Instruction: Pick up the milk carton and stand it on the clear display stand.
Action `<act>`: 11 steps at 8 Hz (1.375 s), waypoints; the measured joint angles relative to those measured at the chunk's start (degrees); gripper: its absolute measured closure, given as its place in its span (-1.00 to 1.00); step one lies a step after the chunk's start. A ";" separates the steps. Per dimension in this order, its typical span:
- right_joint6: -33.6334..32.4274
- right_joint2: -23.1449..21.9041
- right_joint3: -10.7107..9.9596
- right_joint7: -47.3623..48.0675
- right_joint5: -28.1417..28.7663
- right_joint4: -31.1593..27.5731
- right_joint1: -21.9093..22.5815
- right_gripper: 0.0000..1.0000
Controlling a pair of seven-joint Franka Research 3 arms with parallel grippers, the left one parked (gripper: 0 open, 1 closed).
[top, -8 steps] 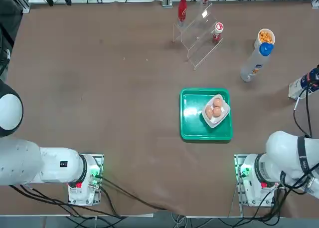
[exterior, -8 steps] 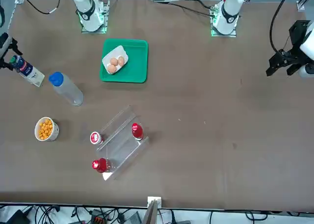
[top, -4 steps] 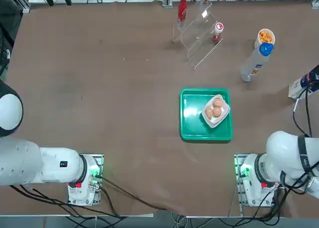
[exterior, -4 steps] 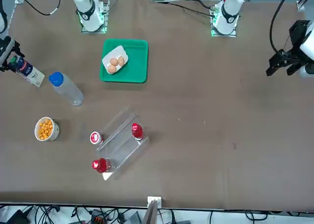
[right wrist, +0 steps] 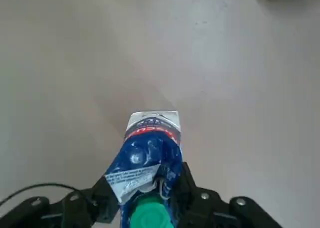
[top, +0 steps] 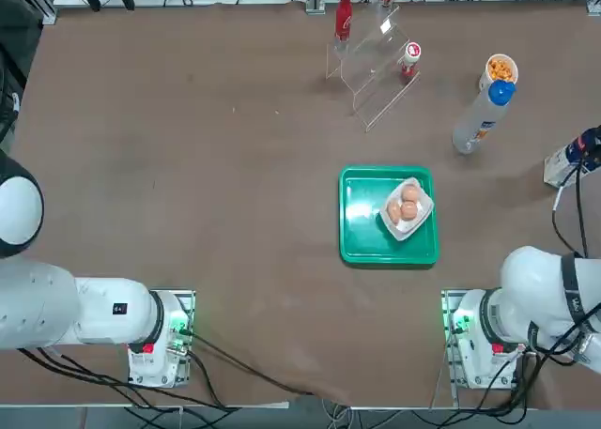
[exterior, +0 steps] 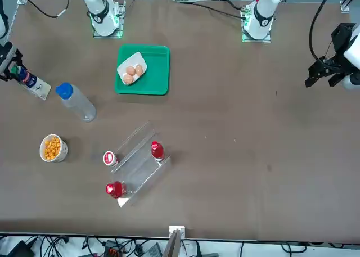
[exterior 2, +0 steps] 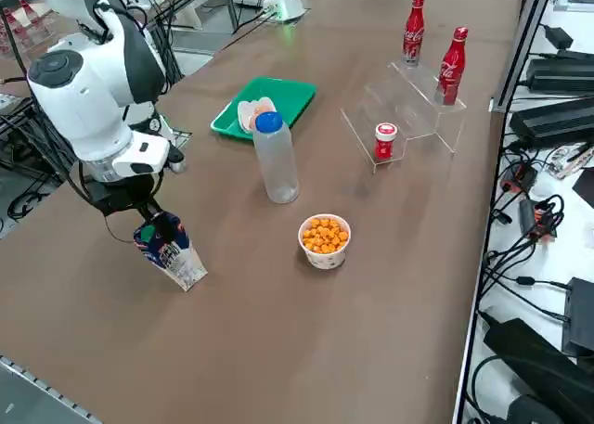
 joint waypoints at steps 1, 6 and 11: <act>-0.04 -0.07 0.18 0.28 0.03 0.25 0.01 0.11; -20.27 -2.37 1.78 17.60 0.29 16.61 7.89 -0.01; -35.99 -2.85 2.35 50.05 0.55 35.17 26.34 0.11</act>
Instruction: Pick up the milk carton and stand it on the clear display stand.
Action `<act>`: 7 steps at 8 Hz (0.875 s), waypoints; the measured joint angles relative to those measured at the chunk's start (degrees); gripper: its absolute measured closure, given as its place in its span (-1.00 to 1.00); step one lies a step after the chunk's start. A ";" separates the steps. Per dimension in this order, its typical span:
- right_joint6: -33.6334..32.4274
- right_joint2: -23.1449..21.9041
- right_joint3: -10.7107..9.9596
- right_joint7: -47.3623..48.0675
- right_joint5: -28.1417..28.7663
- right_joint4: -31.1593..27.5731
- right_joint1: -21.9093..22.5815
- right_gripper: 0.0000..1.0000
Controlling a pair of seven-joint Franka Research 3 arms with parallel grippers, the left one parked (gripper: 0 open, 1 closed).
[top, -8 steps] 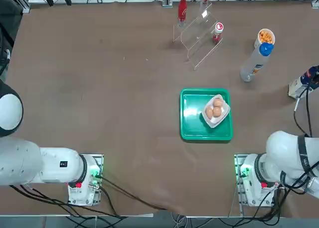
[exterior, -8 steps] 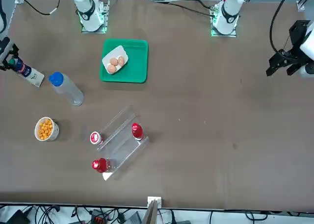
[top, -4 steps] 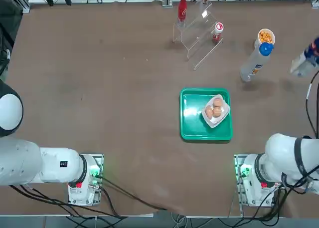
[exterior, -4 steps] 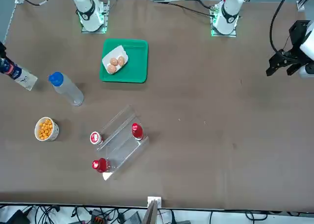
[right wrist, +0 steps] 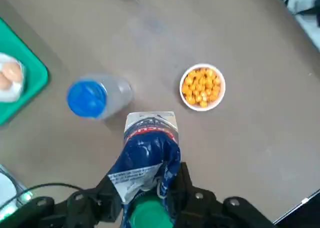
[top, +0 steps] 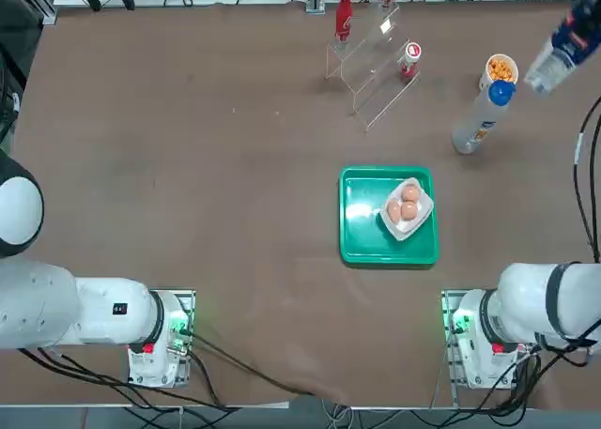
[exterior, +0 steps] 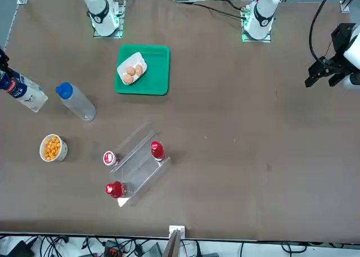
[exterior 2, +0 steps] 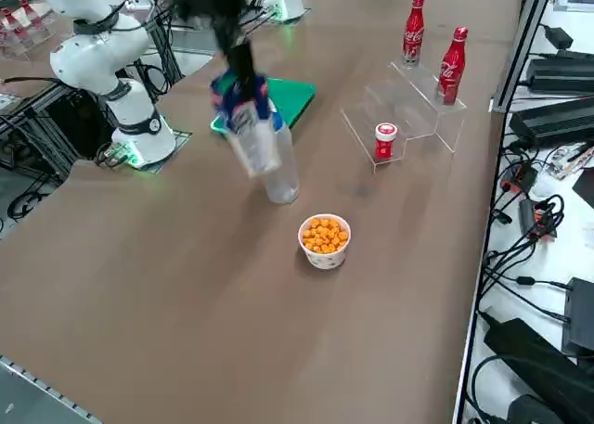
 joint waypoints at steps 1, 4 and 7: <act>-0.95 0.13 0.02 7.87 0.20 2.34 4.18 0.11; -0.25 6.67 0.23 26.79 0.23 8.35 18.94 0.10; 1.87 18.00 0.10 37.04 0.23 17.43 25.84 0.11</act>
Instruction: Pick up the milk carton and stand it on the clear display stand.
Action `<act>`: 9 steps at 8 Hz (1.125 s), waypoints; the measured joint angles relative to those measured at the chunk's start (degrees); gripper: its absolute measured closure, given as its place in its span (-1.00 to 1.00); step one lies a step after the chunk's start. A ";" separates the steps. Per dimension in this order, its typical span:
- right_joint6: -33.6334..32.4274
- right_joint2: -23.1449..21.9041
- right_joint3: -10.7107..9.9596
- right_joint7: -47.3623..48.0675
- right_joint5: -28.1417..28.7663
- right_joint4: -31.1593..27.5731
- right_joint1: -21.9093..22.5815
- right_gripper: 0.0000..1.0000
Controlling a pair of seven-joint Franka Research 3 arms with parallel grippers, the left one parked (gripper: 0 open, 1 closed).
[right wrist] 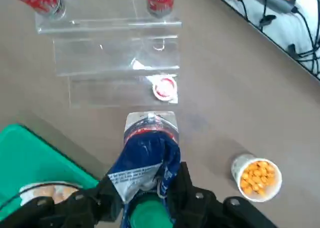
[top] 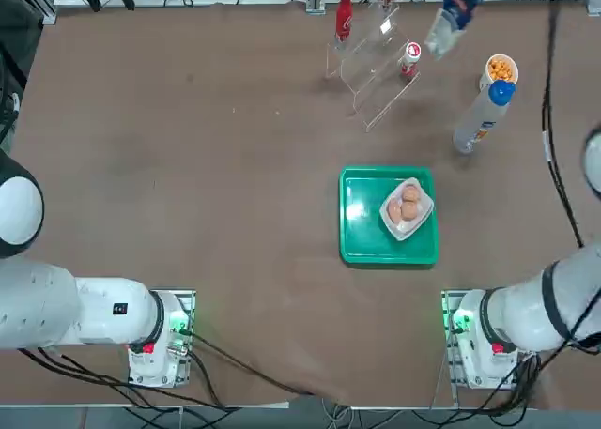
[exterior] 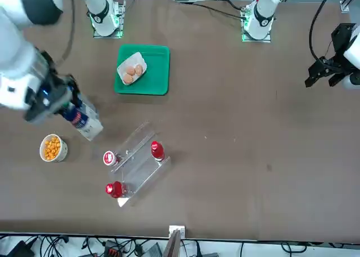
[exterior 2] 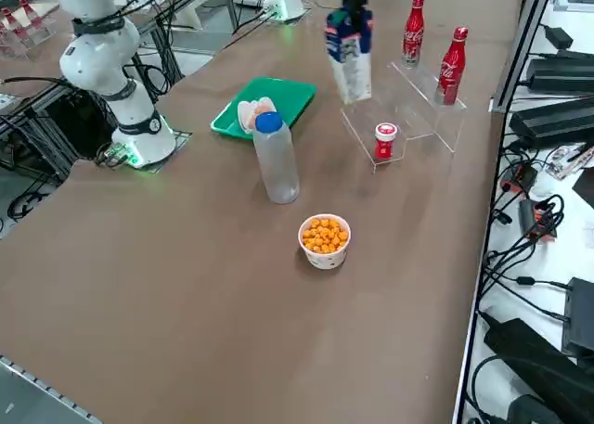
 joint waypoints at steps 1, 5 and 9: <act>1.11 2.64 -0.02 3.25 0.00 2.35 1.37 0.10; 6.68 8.41 -0.08 8.26 0.00 5.05 4.63 0.09; 10.98 12.19 0.10 10.87 0.00 5.33 6.78 0.09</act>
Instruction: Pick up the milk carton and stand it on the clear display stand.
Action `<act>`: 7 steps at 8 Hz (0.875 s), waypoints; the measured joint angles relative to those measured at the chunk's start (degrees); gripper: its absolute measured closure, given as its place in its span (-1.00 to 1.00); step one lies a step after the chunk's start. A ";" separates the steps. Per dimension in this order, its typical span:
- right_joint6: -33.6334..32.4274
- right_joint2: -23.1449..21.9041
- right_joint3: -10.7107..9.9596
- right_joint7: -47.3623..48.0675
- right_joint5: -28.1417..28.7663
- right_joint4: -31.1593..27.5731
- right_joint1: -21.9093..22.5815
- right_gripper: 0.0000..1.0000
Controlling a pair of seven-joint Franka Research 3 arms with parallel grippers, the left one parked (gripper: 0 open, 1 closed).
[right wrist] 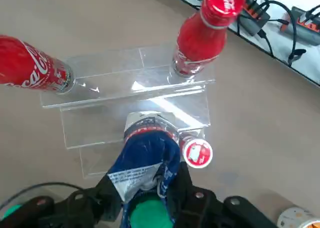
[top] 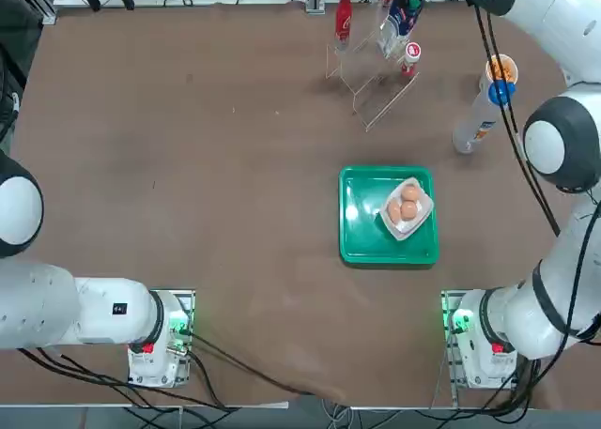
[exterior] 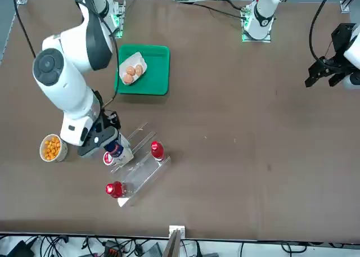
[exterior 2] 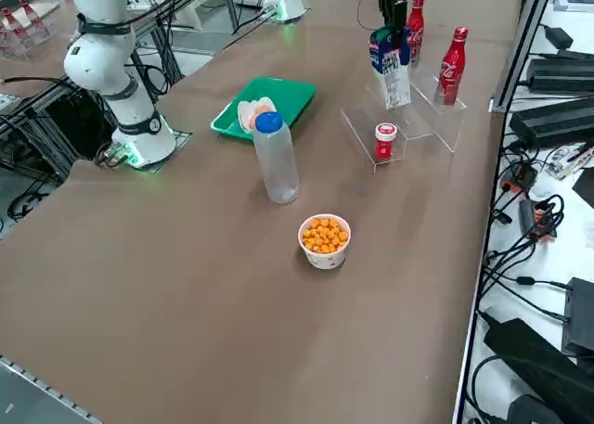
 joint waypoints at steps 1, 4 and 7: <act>0.16 0.70 0.13 -0.12 0.00 0.07 0.20 0.09; 1.51 2.56 0.17 -0.12 -0.01 0.20 1.02 0.06; 5.50 3.78 0.17 -0.11 -0.01 0.24 1.06 0.05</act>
